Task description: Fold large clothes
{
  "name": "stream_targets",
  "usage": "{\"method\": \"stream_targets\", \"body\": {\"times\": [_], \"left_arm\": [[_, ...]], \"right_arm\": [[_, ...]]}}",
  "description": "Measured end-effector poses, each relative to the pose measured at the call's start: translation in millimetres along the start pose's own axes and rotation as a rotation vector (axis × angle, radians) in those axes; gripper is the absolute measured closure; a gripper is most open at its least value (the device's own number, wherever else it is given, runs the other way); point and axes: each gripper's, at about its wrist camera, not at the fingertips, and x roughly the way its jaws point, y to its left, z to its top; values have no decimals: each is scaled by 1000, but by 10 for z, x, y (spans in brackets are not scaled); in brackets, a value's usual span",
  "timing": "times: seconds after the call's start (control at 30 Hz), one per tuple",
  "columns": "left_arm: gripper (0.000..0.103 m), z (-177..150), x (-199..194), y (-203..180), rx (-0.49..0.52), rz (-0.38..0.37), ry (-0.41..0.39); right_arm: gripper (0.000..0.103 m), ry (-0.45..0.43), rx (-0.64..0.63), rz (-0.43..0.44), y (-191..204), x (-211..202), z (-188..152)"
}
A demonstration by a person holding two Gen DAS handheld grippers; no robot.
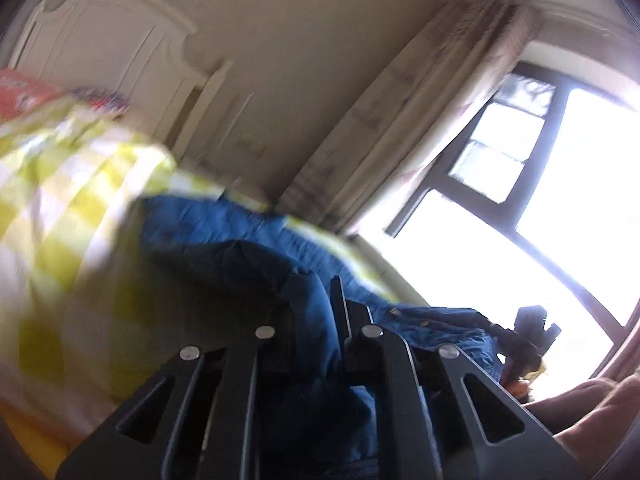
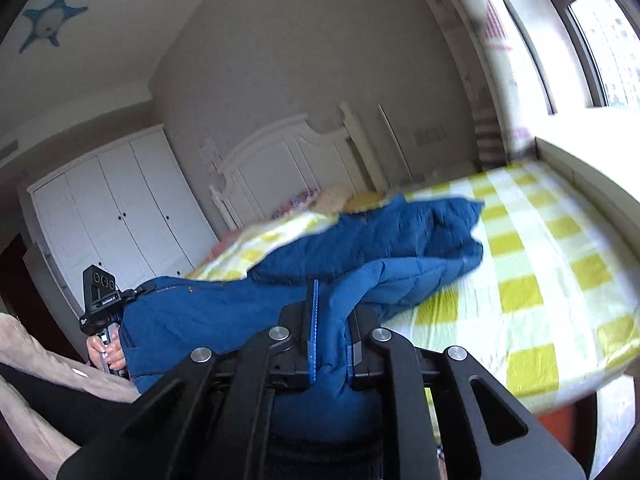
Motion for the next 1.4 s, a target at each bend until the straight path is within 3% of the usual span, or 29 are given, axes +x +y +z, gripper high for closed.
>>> {"method": "stream_targets", "body": {"times": [0.13, 0.2, 0.27, 0.3, 0.37, 0.47, 0.53, 0.63, 0.67, 0.73, 0.77, 0.87, 0.9, 0.93, 0.97, 1.07, 1.2, 1.3, 1.4], "left_arm": [[91, 362, -97, -178, -18, -104, -78], [84, 580, 51, -69, -64, -68, -80], [77, 783, 339, 216, -169, -48, -33], [73, 891, 609, 491, -270, -38, 1], [59, 1005, 1066, 959, -391, 32, 61], [52, 976, 1605, 1709, -559, 141, 133], [43, 883, 1664, 2020, -579, 261, 111], [36, 821, 1510, 2401, -607, 371, 60], [34, 817, 1446, 2480, -596, 411, 54], [31, 830, 1359, 2534, -544, 476, 58], [28, 850, 1327, 2545, -513, 496, 68], [15, 993, 1422, 2487, -444, 476, 110], [11, 1028, 1560, 2429, -418, 449, 141], [5, 1051, 1730, 2343, -385, 415, 184], [3, 1063, 1894, 2218, -348, 384, 225], [3, 1081, 2390, 1891, -236, 359, 332], [3, 1097, 2907, 1778, -148, 384, 416], [3, 1085, 3233, 1853, -112, 424, 467], [3, 1060, 3429, 2068, -161, 417, 505]], "right_arm": [[88, -115, -70, 42, 276, -149, 499], [87, -126, -62, 37, 232, -27, 738], [87, -85, -10, -19, 48, 312, 995], [87, -48, 34, -44, -122, 563, 1108], [87, 81, 88, -88, -498, 1154, 1274], [84, 250, 301, -160, -1280, 1919, 1240], [82, 354, 467, -226, -1816, 2257, 1078], [78, 309, 678, -111, -2276, 2167, 708], [78, 280, 728, -71, -2439, 2086, 597], [77, 251, 731, -108, -2560, 1939, 534], [71, 247, 708, -135, -2605, 1865, 524], [56, 267, 600, -246, -2593, 1805, 615], [37, 275, 545, -272, -2549, 1825, 679], [9, 279, 487, -285, -2497, 1869, 749], [4, 273, 441, -286, -2411, 1922, 799], [4, 300, 277, -274, -2138, 2221, 980], [4, 431, 123, -350, -1986, 2682, 1043], [4, 484, 116, -383, -2166, 2888, 976], [6, 510, 168, -365, -2386, 3007, 889]]}}
